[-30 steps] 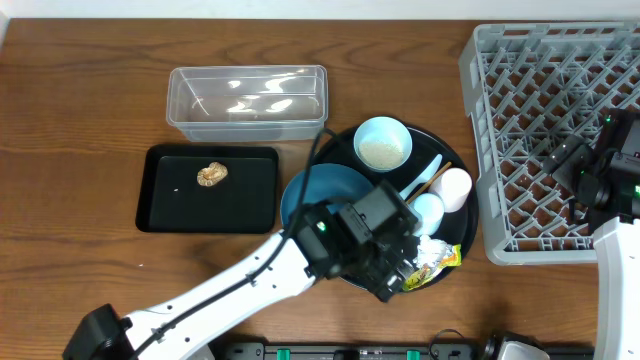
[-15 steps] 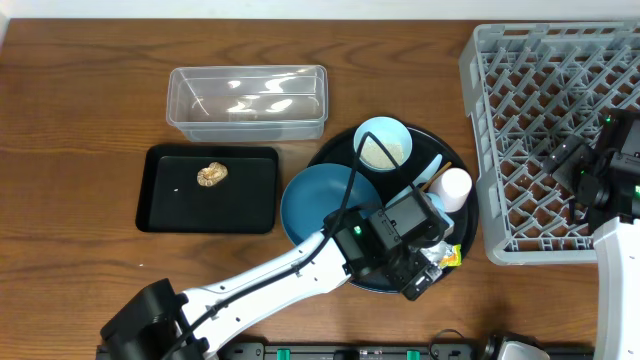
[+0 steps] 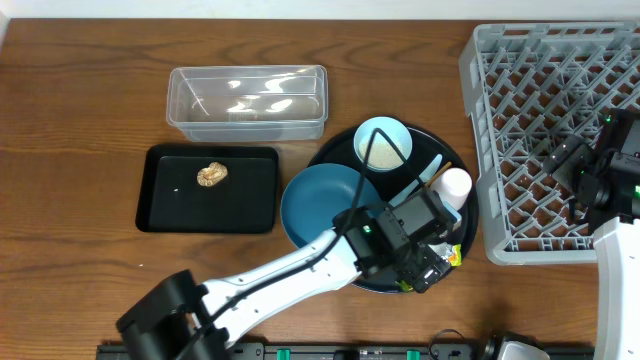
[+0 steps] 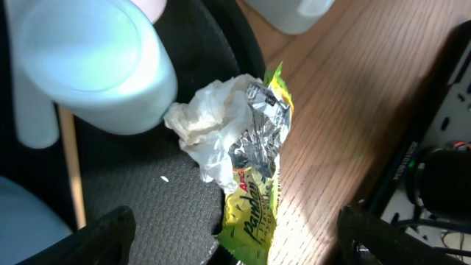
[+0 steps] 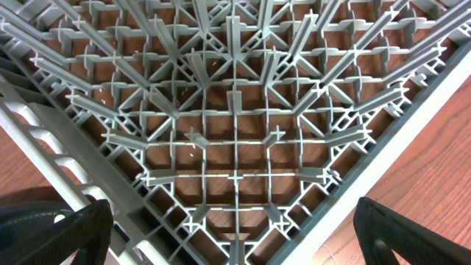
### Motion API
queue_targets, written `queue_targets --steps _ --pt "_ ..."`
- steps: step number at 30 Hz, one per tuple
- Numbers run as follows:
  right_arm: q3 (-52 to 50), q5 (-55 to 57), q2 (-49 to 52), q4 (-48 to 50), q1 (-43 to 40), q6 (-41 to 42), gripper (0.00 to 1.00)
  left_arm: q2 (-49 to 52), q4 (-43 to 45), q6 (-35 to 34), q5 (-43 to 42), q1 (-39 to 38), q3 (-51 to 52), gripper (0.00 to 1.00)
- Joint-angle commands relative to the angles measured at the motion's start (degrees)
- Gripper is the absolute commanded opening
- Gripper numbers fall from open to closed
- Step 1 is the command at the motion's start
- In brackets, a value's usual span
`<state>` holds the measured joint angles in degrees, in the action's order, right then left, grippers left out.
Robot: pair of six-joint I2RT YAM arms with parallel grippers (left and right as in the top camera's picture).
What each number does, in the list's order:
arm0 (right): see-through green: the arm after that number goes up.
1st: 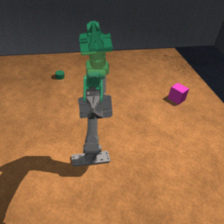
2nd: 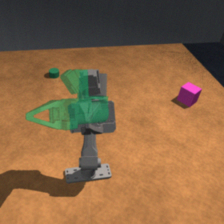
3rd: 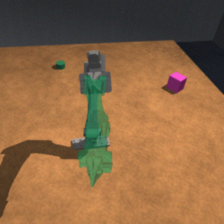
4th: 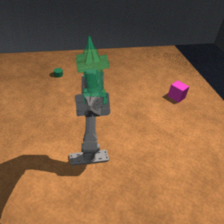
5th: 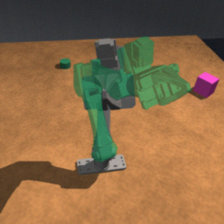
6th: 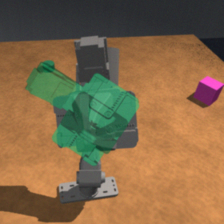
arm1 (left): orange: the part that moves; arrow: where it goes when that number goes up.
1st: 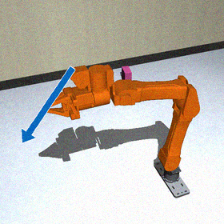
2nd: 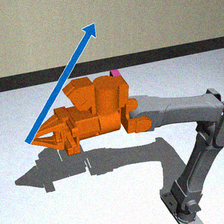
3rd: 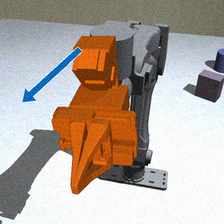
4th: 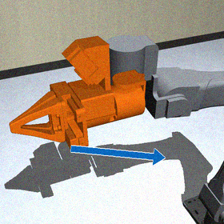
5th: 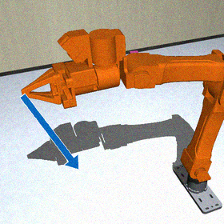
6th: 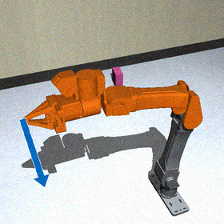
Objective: Sort waste into correct bins and load items into the dishwasher rack
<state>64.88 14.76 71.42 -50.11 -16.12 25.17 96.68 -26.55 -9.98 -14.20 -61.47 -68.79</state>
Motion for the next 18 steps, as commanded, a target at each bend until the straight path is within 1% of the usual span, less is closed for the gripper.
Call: queue_targets --steps 1,8,11,14,18 --pt "0.96 0.2 -0.02 -0.07 -0.37 -0.39 0.99 0.74 0.63 1.16 0.72 -0.35 0.33 0.89" --pt "0.94 0.17 -0.02 -0.07 -0.37 -0.39 0.99 0.87 1.11 1.11 0.7 -0.39 0.33 0.89" --pt "0.96 0.17 -0.02 -0.07 -0.37 -0.39 0.99 1.46 1.51 0.0 0.7 -0.39 0.33 0.89" --pt "0.94 0.2 -0.02 -0.07 -0.37 -0.39 0.99 2.6 3.23 -1.27 0.7 -0.39 0.33 0.89" --pt "0.96 0.2 -0.02 -0.07 -0.37 -0.39 0.99 3.54 6.62 -1.33 0.7 -0.39 0.33 0.89"
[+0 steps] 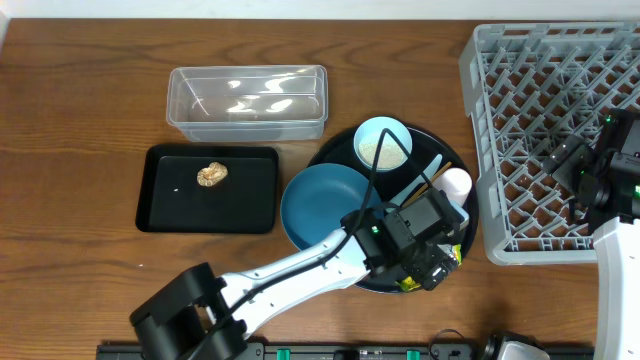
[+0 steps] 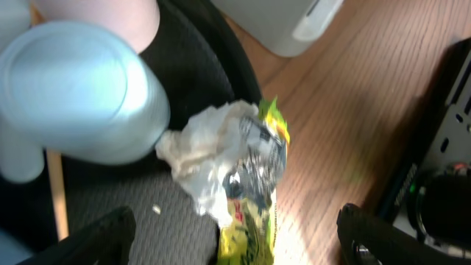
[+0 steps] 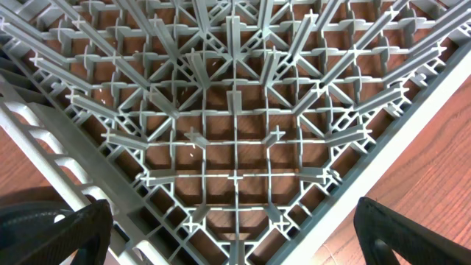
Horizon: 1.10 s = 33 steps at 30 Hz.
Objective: Sort waste into correct bins and load items into the dishwasher rack
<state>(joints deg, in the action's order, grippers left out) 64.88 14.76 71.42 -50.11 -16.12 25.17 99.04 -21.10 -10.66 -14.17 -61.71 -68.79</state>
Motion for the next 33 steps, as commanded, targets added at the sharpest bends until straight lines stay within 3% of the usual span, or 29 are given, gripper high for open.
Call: queue_targets --steps 1,22,27,33 --pt "0.94 0.2 -0.02 -0.07 -0.37 -0.39 0.99 1.22 2.05 -1.18 0.68 -0.15 0.33 0.89" --pt "0.94 0.17 -0.02 -0.07 -0.37 -0.39 0.99 6.54 6.1 -5.11 0.79 -2.14 0.33 0.88" --pt "0.96 0.2 -0.02 -0.07 -0.37 -0.39 0.99 6.56 6.21 -5.09 3.39 -2.14 0.33 0.82" --pt "0.96 0.2 -0.02 -0.07 -0.37 -0.39 0.99 8.79 6.21 -5.11 3.3 -2.14 0.33 0.81"
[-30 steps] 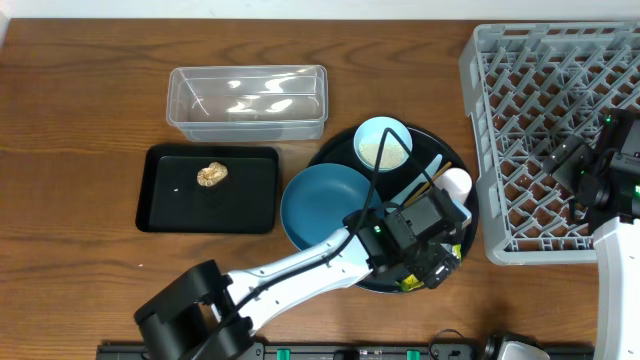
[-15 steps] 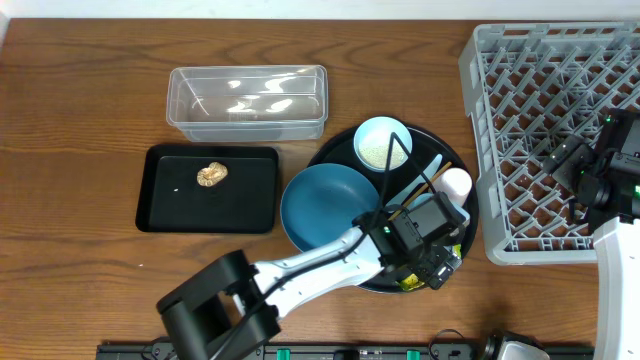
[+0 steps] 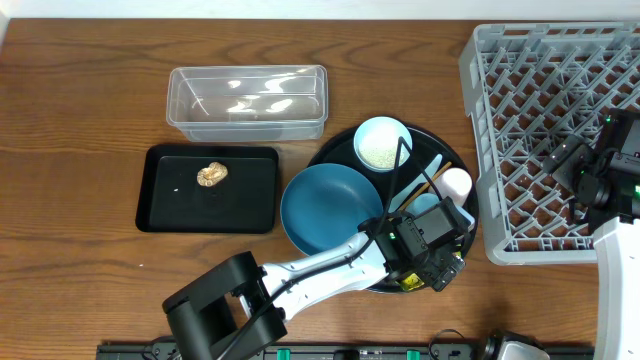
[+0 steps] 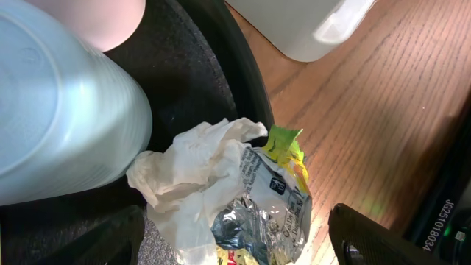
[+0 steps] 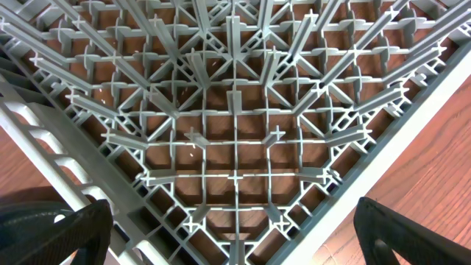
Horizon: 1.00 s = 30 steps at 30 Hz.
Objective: Sort waste into correct bins and load items into the dishwasher rack
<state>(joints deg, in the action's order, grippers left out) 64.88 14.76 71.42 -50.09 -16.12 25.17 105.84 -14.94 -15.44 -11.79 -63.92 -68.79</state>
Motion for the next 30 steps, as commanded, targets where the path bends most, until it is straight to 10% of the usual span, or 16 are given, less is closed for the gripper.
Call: queue_targets --steps 1,30 --pt "0.94 0.2 -0.02 -0.09 -0.37 -0.39 0.99 2.58 0.04 -0.35 0.9 0.07 0.33 0.81" --pt "0.94 0.2 -0.02 -0.09 -0.37 -0.39 0.99 -1.6 -2.32 -0.33 4.13 -0.2 0.31 0.81"
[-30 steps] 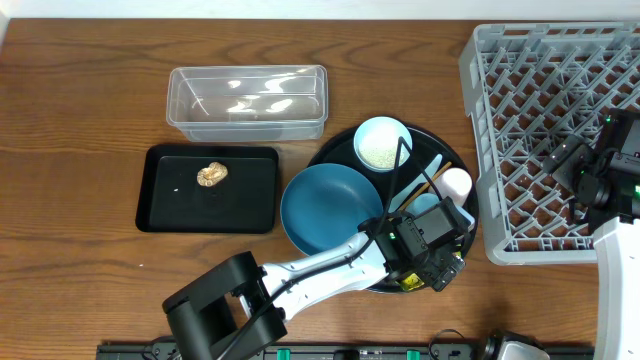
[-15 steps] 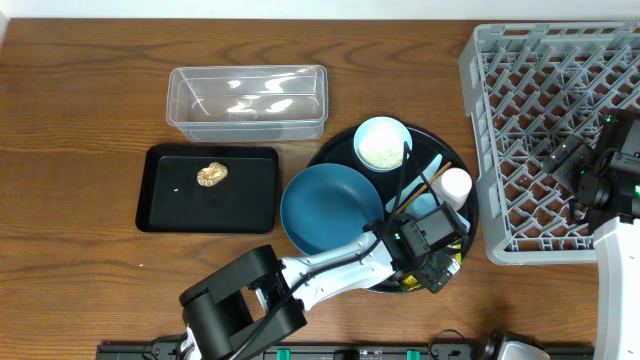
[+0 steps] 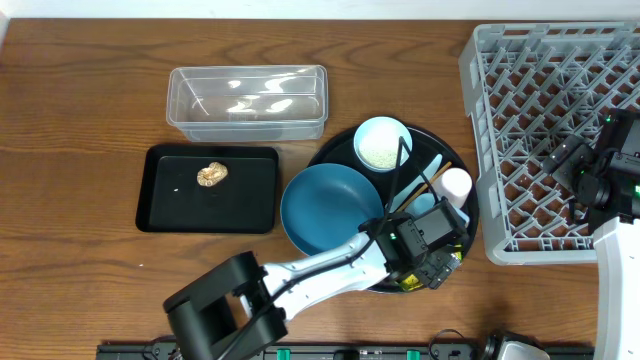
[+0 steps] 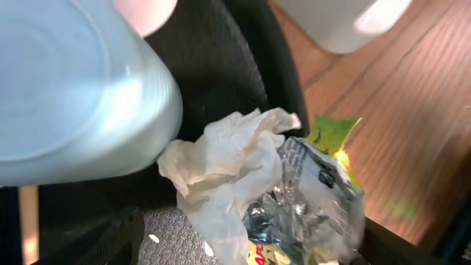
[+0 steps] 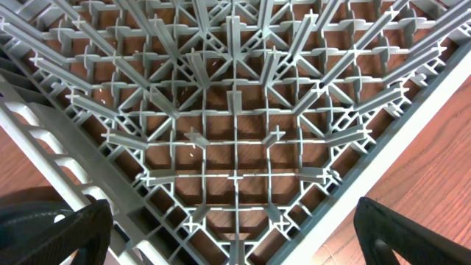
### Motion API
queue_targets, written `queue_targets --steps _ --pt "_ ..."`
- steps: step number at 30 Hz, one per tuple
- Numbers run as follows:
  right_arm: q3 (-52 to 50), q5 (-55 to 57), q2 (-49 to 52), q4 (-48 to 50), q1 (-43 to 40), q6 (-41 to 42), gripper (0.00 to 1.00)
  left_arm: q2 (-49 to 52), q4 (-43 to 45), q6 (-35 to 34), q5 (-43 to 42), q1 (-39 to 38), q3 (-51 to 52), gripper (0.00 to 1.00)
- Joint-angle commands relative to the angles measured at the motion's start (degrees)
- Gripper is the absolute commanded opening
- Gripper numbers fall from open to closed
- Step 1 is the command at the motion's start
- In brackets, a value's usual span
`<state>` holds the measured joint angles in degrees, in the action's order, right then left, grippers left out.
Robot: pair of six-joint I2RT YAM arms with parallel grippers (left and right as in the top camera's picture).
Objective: Sort waste into correct bins and load items into the dishwasher rack
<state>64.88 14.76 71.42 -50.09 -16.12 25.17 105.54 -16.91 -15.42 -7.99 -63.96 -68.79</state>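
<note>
A crumpled white tissue [image 4: 224, 173] and a yellow-green foil wrapper [image 4: 318, 197] lie together at the right rim of the round black tray [image 3: 330, 150], beside a pale blue cup [image 4: 73, 88]. My left gripper [image 4: 243, 249] hangs open close over this wad, one finger on each side; from overhead the gripper [image 3: 440, 264] covers most of the wrapper [image 3: 456, 257]. The grey dishwasher rack [image 3: 555, 130] stands at the right. My right gripper [image 5: 235, 243] is open over the rack's grid [image 5: 235, 132], holding nothing.
The round tray also holds a blue plate [image 3: 325, 208], a small blue bowl [image 3: 383, 143], a pink cup [image 3: 455, 184] and chopsticks [image 3: 420, 185]. A clear plastic bin [image 3: 247, 102] stands at the back. A black rectangular tray [image 3: 170, 205] holds a food scrap [image 3: 211, 174].
My left gripper has shifted a little over the wad, so the tissue and wrapper now sit lower and more to the right between its open fingers. The right arm has not moved.
My left gripper hung open above the tissue and wrapper at the tray's right rim. It then stood further right and closer to them, still open. Now the wad fills the space between its fingers. The right gripper stayed open over the rack throughout.
</note>
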Motion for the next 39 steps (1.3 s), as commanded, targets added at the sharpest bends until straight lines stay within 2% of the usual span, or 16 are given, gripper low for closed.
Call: queue_targets --steps 1,4,9,12,15,18,22,27,29,32,39 --pt "0.94 0.2 -0.02 -0.09 -0.37 -0.39 0.99 -1.29 -0.35 -0.35 -0.81 -0.15 0.31 0.8" --pt "0.96 0.17 -0.02 -0.09 -0.37 -0.39 0.99 -1.29 -0.04 -0.35 -3.41 -0.15 0.31 0.78" --pt "0.94 0.17 -0.02 -0.09 -0.37 -0.39 0.99 -1.29 -0.09 -0.35 -3.61 -0.79 0.31 0.69" --pt "0.96 0.2 -0.02 -0.09 -0.37 -0.39 0.99 -1.29 -0.04 -0.33 -3.58 -2.05 0.31 0.68" --pt "0.94 0.17 -0.02 -0.09 -0.37 -0.39 0.99 -1.29 0.79 -0.28 -3.37 -3.54 0.31 0.6" --pt "0.94 0.2 -0.02 -0.09 -0.37 -0.39 0.99 -1.29 1.64 0.17 -2.84 -4.39 0.31 0.47" --pt "0.96 0.2 -0.02 -0.09 -0.37 -0.39 0.99 -1.27 1.57 0.13 -0.15 -4.37 0.33 0.41" --pt "0.94 0.2 -0.02 -0.09 -0.37 -0.39 0.99 -1.27 1.86 0.15 3.5 -4.37 0.33 0.4" --pt "0.96 0.2 -0.02 -0.09 -0.37 -0.39 0.99 -1.27 2.03 0.17 4.96 -4.37 0.33 0.33" --pt "0.96 0.2 -0.02 -0.09 -0.37 -0.39 0.99 -1.16 2.51 0.35 6.49 -4.35 0.33 0.06" --pt "0.94 0.2 -0.02 -0.09 -0.37 -0.39 0.99 -1.79 2.67 0.33 7.63 -4.04 0.31 0.06"
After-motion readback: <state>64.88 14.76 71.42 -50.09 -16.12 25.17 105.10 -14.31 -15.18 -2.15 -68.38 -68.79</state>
